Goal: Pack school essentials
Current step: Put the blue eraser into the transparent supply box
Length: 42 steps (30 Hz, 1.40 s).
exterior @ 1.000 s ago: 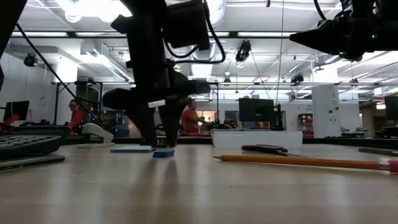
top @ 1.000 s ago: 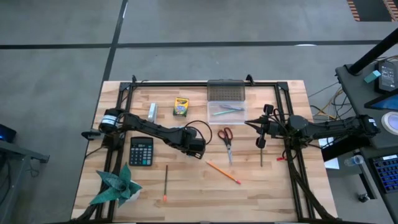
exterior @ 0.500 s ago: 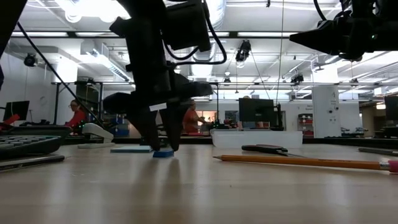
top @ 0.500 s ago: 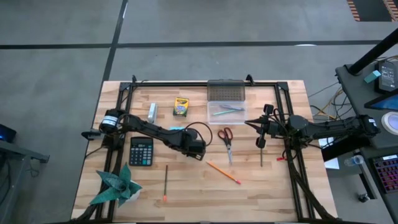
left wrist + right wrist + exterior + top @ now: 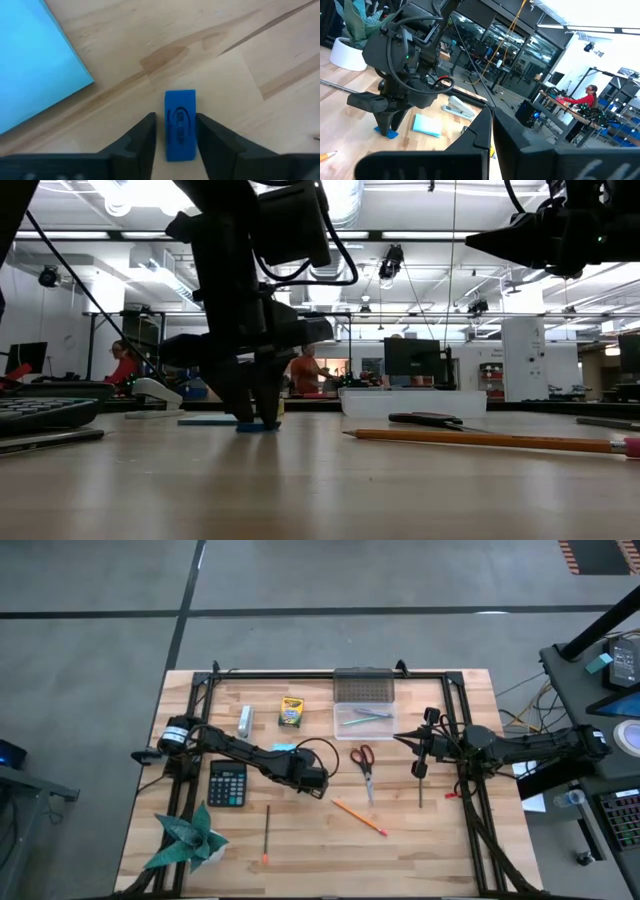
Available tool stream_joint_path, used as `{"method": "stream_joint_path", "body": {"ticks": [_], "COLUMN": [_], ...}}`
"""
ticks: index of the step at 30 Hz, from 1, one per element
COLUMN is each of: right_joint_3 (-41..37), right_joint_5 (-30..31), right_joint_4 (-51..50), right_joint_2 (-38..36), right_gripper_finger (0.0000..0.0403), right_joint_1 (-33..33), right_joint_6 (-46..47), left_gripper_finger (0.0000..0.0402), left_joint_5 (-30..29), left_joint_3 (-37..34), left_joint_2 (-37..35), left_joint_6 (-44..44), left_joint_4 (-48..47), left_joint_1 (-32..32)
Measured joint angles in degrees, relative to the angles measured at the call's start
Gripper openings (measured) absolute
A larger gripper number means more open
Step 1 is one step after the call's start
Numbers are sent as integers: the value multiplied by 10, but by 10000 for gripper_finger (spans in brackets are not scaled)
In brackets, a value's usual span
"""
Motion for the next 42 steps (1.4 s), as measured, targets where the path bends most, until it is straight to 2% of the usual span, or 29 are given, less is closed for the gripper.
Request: {"method": "stream_joint_path", "body": {"ticks": [6,10,18,29,37,42], "right_joint_3": [0,0,0,0,0,4], "right_joint_5": [0,0,0,0,0,-1], "right_joint_4": [0,0,0,0,0,-7], "right_joint_2": [0,0,0,0,0,12], "right_gripper_finger": [9,9,9,9,9,9], "right_joint_1": [0,0,0,0,0,0], "right_joint_6": [0,0,0,0,0,36], "left_gripper_finger": [40,17,12,8,1,0], "left_joint_5": [1,2,-3,-20,-32,-20], "left_joint_3": [0,-1,9,14,7,3], "left_joint_2": [3,1,-16,-56,-58,-59], "left_joint_6": [15,28,72,249,290,392], "left_joint_4": [-5,-6,-20,-17,-15,-20], "left_joint_1": [-2,-2,-3,-8,-26,-45]}}
